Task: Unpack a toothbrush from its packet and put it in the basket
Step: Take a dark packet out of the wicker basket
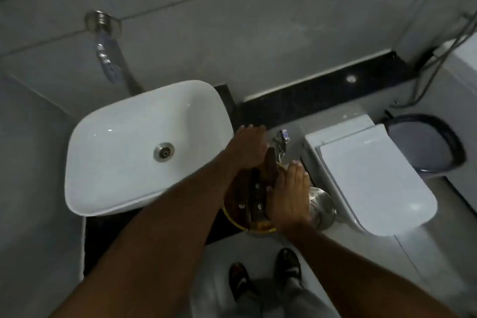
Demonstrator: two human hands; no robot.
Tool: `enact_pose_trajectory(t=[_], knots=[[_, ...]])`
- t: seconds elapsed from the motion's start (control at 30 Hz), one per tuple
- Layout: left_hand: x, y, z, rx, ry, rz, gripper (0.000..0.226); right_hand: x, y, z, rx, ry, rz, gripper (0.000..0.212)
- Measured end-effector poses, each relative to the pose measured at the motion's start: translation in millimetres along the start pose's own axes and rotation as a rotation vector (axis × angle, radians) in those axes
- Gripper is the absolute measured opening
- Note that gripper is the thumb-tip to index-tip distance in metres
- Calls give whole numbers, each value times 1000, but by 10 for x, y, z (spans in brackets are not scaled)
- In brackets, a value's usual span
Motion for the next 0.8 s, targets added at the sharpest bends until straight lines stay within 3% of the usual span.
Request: enact_pose_trajectory(t=[0.2,0.33,0.47,0.67,0.8], knots=[[-203,39,-294,169,-262,132,40,27,128,-136,5,-138,-169,64],[-283,-29,-265,254,-227,107,33,-27,164,-179,-39,-222,-155,61],[-265,-11,-10,356,-160,60,29,-102,159,33,-127,-138,-184,51],[-334,26,1365,320,80,-50,24,-474,-34,1005,-408,190,-230,29],[-151,-16,2612,301,242,-47,20,-837,-483,1850,-512,273,-115,31]])
Point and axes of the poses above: each hand's wrist, its own x-axis away from the middle knuckle, its own z-axis out of the back of the hand, y = z × x, the point moved 6 cm from there along -x, towards the middle knuckle, and after that the axes turned 4 degrees about x, right-handed, at the moved point
